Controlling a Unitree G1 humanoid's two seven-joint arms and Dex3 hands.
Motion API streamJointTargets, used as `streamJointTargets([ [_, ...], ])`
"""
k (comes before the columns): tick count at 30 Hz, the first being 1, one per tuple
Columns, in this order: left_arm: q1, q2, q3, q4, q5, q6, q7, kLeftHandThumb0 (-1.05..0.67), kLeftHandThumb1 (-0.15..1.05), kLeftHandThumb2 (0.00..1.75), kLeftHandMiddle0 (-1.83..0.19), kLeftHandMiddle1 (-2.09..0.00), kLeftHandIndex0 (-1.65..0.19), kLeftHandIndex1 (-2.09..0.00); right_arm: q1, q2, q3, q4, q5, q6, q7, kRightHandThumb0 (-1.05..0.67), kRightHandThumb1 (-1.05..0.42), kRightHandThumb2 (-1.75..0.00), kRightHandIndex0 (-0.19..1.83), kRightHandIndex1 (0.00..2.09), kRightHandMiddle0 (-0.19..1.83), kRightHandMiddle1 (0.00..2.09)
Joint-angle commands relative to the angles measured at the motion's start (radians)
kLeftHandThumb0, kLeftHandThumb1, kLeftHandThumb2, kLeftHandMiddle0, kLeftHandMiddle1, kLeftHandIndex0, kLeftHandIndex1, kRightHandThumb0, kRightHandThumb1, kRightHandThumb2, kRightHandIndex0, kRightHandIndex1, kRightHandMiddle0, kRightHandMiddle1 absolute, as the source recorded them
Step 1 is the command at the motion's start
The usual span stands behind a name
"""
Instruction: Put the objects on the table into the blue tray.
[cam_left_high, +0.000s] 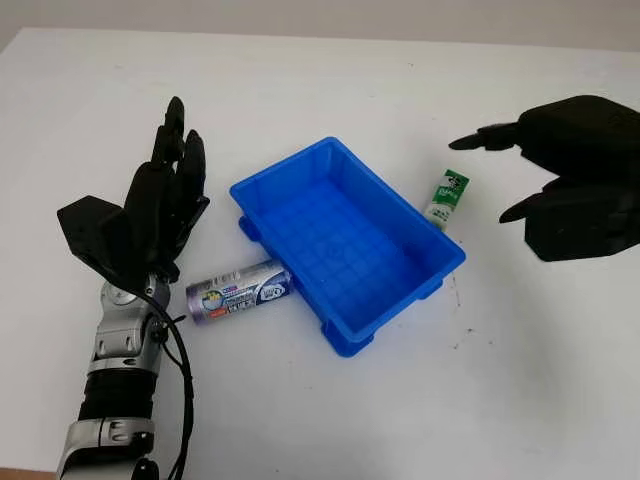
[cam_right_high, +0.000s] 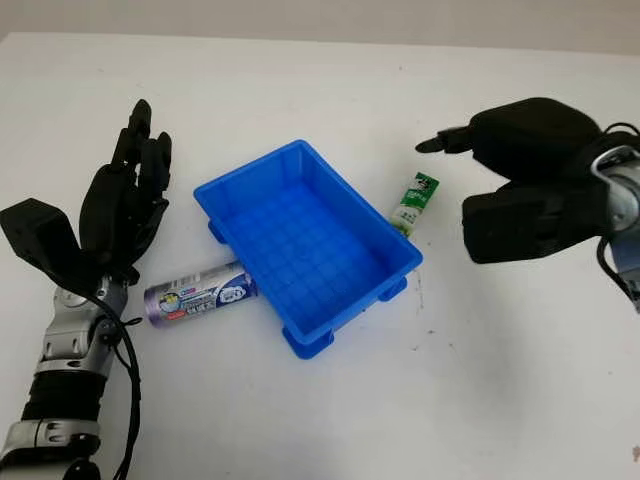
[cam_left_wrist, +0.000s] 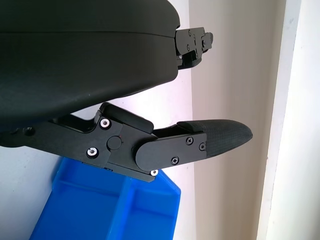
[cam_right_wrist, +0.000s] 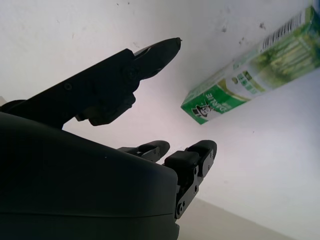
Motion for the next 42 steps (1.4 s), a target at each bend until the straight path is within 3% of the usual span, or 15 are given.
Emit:
streamJointTargets([
  [1,0.006,0.004,0.008,-0.017,-0.008,0.000,-0.003,-0.77,1.05,0.57,0.11,-0.06,0.12,-0.05,-0.018,0.004,0.018,0.029,-0.013,-0.045,-0.014,-0.14,-0.74,-0.06,0.43,0.06,0.48,0.07],
  [9,0.012,0.004,0.009,-0.017,-0.010,0.002,-0.006,-0.78,1.05,0.55,0.11,-0.05,0.12,-0.06,-0.027,0.042,0.059,0.120,-0.058,-0.192,-0.124,-0.13,-0.78,-0.06,0.42,0.06,0.47,0.05],
  [26,0.016,0.007,0.010,-0.028,-0.007,0.008,-0.004,-0.77,1.05,0.56,0.10,-0.06,0.11,-0.06,-0.105,0.081,0.135,0.267,-0.192,-0.372,-0.320,-0.19,-0.83,-0.06,0.42,0.06,0.45,0.05],
  [33,0.011,0.008,0.019,-0.024,-0.011,0.002,-0.003,-0.78,1.05,0.53,0.11,-0.06,0.10,-0.06,-0.140,0.087,0.193,0.354,-0.291,-0.444,-0.450,-0.21,-0.89,-0.07,0.77,0.22,0.76,0.19],
  [34,0.010,0.006,0.022,-0.024,-0.013,0.004,0.000,-0.78,1.05,0.53,0.10,-0.06,0.10,-0.06,-0.143,0.089,0.201,0.369,-0.303,-0.450,-0.472,-0.25,-0.93,-0.06,0.74,0.51,0.80,0.24],
  [35,0.009,0.005,0.024,-0.023,-0.015,0.004,0.000,-0.78,1.05,0.52,0.10,-0.06,0.10,-0.06,-0.147,0.091,0.209,0.384,-0.313,-0.454,-0.488,-0.28,-0.95,-0.06,0.59,1.03,0.81,0.31],
  [36,0.008,0.005,0.026,-0.021,-0.016,0.003,-0.001,-0.79,1.05,0.51,0.10,-0.05,0.10,-0.06,-0.152,0.092,0.217,0.396,-0.321,-0.457,-0.501,-0.32,-0.95,-0.06,0.45,1.53,0.77,0.53],
  [39,0.005,0.007,0.026,-0.016,-0.014,-0.004,-0.004,-0.78,1.05,0.52,0.11,-0.05,0.10,-0.06,-0.157,0.090,0.233,0.426,-0.349,-0.449,-0.544,-0.42,-0.96,-0.06,0.39,1.92,0.62,1.02],
  [41,0.004,0.007,0.025,-0.017,-0.011,-0.003,-0.001,-0.78,1.05,0.53,0.10,-0.06,0.10,-0.06,-0.159,0.089,0.239,0.434,-0.358,-0.429,-0.548,-0.51,-1.01,-0.06,0.40,2.02,0.50,1.44],
  [42,0.002,0.007,0.025,-0.016,-0.011,-0.002,0.000,-0.78,1.05,0.53,0.10,-0.06,0.10,-0.06,-0.160,0.089,0.241,0.435,-0.361,-0.416,-0.545,-0.53,-1.02,-0.06,0.40,2.05,0.47,1.54],
])
